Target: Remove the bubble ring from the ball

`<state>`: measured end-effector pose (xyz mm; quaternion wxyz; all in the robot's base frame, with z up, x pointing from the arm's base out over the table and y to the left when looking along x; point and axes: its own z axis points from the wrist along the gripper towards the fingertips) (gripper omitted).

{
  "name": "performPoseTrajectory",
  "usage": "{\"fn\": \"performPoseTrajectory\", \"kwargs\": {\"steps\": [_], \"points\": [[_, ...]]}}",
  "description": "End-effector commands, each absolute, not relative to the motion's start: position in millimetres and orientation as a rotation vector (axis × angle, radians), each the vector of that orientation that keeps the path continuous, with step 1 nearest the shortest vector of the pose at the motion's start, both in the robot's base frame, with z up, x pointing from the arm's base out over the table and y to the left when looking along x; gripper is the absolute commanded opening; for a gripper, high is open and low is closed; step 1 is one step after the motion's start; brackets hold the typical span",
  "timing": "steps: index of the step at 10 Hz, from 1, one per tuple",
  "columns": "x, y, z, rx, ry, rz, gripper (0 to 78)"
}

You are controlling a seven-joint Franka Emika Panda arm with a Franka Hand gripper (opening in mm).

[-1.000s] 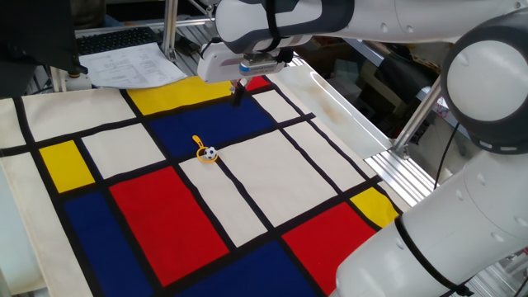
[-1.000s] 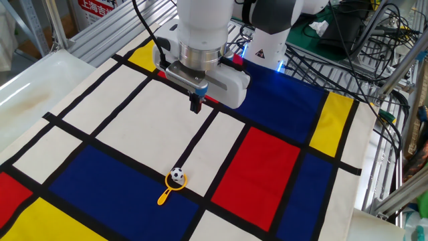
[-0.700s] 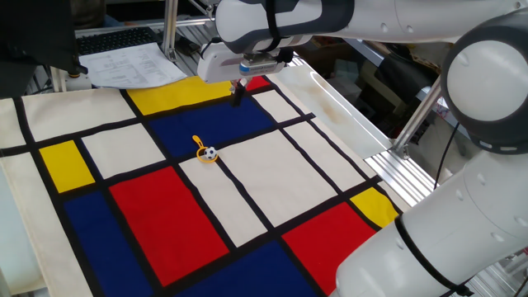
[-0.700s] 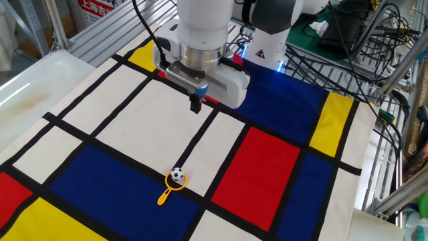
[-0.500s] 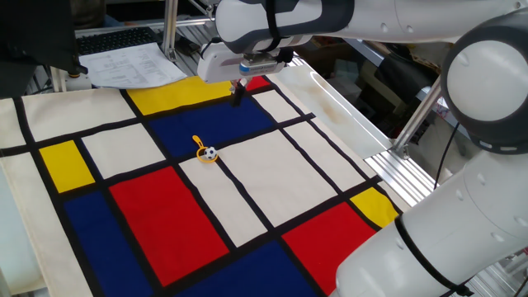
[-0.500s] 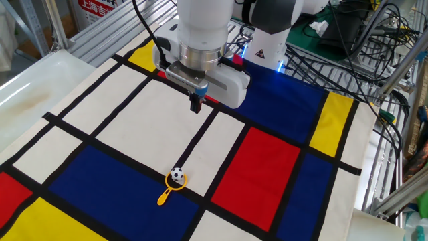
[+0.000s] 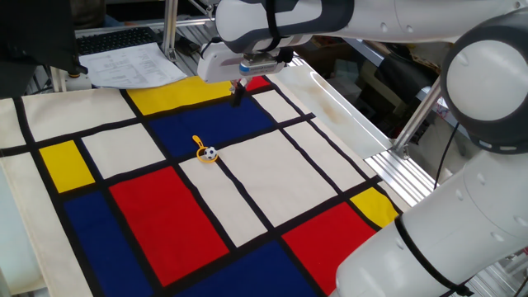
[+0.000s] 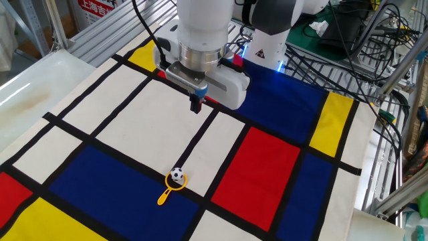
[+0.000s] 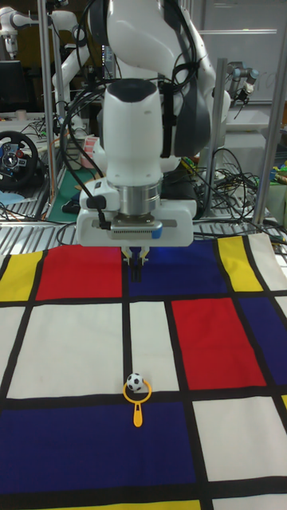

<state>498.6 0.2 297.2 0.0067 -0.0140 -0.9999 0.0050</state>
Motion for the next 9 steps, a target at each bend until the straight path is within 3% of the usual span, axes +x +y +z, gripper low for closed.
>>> {"fn": "performPoseTrajectory", "kwargs": {"steps": [1,9], "points": [[502.6,0.2,299.2,-0.254,-3.095,0.044,0.0],[527.5,-1.2,302.4,-0.293,-3.088,0.019,0.0]]}}
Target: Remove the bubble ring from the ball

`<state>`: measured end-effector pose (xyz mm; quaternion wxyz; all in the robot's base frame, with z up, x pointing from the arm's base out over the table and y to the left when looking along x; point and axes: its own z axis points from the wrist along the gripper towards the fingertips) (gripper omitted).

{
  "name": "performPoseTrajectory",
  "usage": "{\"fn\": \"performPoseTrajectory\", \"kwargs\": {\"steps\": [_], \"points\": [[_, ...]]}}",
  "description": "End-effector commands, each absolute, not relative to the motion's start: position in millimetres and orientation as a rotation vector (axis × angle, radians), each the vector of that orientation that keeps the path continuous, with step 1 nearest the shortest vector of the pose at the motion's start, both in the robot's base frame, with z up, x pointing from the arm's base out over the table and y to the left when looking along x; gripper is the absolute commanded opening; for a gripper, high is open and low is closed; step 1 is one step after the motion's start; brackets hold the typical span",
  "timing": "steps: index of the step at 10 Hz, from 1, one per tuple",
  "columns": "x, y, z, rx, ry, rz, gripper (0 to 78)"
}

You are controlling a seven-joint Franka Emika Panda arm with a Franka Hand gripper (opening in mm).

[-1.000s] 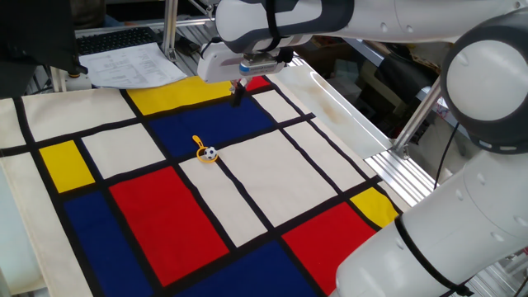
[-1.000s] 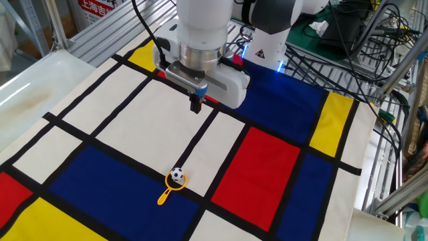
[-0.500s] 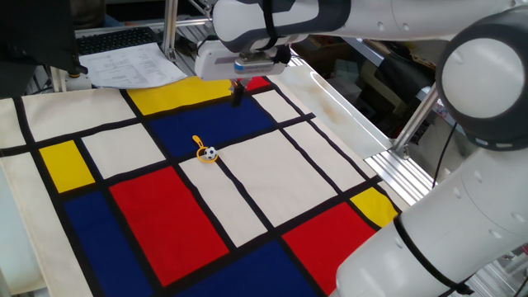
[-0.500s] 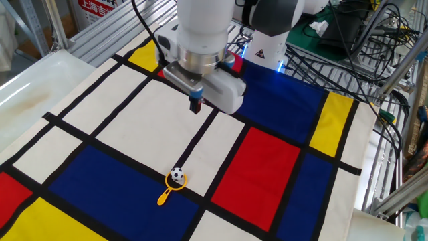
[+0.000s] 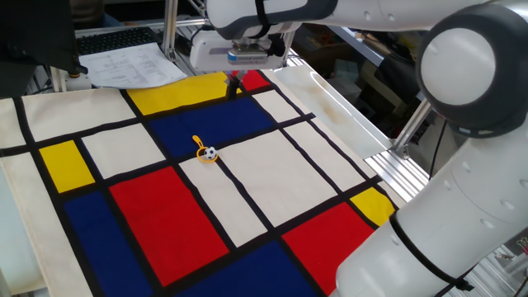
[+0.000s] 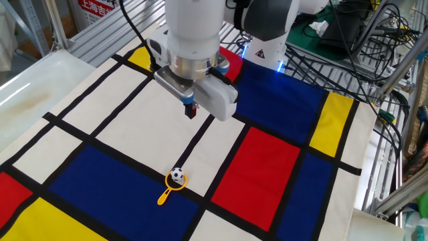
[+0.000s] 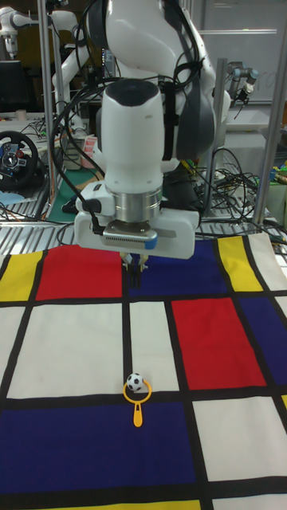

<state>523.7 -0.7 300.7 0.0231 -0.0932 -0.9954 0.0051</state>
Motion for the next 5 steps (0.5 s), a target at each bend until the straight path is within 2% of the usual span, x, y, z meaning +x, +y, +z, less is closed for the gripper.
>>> {"fn": "performPoseTrajectory", "kwargs": {"steps": [1,5], "points": [[529.4,-1.4,302.7,-0.290,-3.089,0.015,0.0],[530.7,-1.6,298.8,-0.230,-3.101,0.013,0.0]]}}
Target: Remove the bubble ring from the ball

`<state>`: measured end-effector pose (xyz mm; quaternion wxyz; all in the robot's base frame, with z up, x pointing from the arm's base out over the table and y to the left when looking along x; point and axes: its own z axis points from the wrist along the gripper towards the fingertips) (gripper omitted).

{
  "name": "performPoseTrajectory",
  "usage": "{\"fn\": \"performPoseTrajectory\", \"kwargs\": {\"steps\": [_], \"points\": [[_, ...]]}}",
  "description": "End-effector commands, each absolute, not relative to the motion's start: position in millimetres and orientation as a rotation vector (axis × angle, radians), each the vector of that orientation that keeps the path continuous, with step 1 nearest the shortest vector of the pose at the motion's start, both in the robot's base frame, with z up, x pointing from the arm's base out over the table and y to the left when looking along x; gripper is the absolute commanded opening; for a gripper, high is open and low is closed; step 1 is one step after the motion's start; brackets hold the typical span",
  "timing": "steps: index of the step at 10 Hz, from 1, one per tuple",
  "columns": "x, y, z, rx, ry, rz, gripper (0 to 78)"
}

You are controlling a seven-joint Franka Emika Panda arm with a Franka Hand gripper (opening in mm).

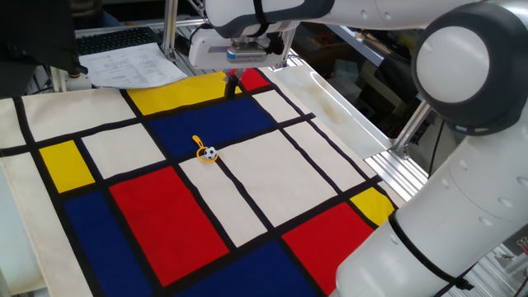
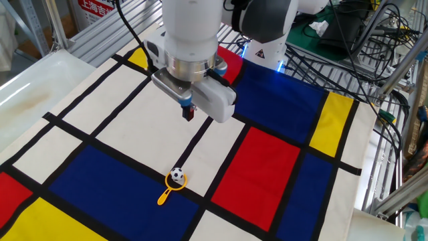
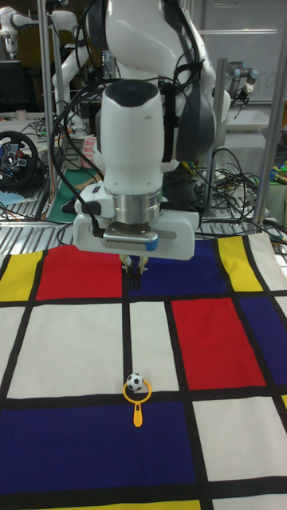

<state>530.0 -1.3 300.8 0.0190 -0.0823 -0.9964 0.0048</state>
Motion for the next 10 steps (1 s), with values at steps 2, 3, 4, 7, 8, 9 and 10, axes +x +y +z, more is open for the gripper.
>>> {"fn": "performPoseTrajectory", "kwargs": {"steps": [2,3,4,7,8,9,10], "points": [[530.6,-1.6,297.5,-0.241,-3.106,0.020,0.0],[530.6,-1.6,297.5,-0.244,-3.105,0.019,0.0],[530.6,-1.6,297.5,-0.290,-3.106,0.018,0.0],[530.6,-1.6,297.5,-0.399,-3.087,-0.005,0.0],[530.6,-1.6,297.5,-0.440,-3.080,-0.021,0.0],[530.6,-1.6,297.5,-0.460,-3.078,-0.016,0.0],[530.6,-1.6,297.5,-0.466,-3.077,-0.011,0.0]]}}
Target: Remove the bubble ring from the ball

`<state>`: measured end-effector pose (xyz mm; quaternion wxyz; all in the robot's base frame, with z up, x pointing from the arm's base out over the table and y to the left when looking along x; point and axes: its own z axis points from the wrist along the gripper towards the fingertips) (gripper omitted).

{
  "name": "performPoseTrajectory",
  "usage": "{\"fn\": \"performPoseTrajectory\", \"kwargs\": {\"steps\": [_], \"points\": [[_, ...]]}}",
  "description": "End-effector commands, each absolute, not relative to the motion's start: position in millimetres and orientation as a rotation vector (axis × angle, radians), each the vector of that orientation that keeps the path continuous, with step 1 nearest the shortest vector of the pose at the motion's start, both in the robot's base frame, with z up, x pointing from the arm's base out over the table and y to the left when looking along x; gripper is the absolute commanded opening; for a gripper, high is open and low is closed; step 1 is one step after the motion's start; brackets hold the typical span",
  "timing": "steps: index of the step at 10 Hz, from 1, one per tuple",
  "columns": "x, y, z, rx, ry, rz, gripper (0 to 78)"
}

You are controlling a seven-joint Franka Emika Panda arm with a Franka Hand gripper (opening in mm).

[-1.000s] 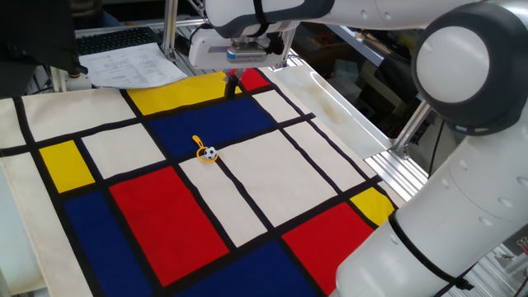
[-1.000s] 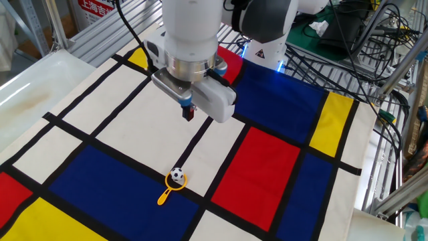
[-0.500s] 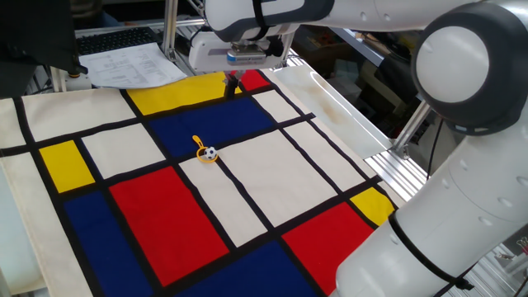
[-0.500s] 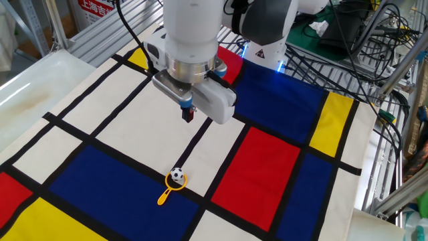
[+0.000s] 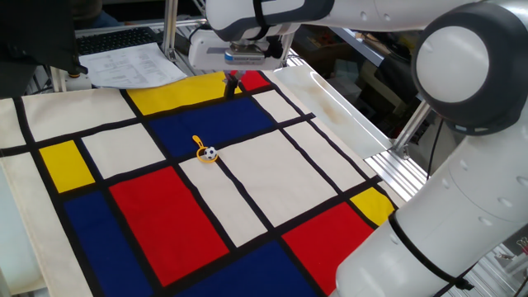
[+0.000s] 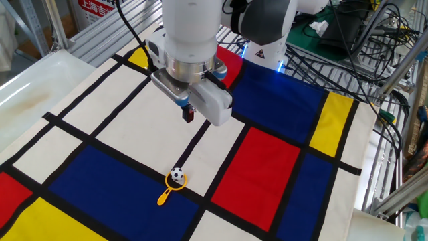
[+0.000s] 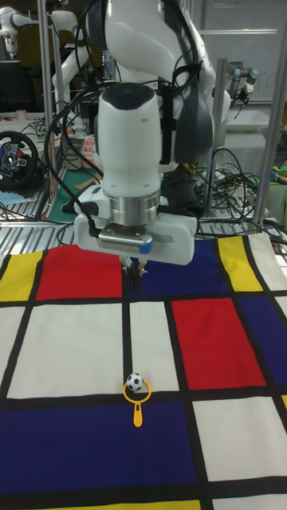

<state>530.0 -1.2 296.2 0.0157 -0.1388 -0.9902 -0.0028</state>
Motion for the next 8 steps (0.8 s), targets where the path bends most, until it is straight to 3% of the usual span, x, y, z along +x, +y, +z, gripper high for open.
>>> {"fn": "performPoseTrajectory", "kwargs": {"steps": [1,8], "points": [[530.6,-1.6,297.5,-0.460,-3.076,-0.010,0.0],[535.6,-4.5,294.2,-0.340,-3.073,-0.021,0.0]]}}
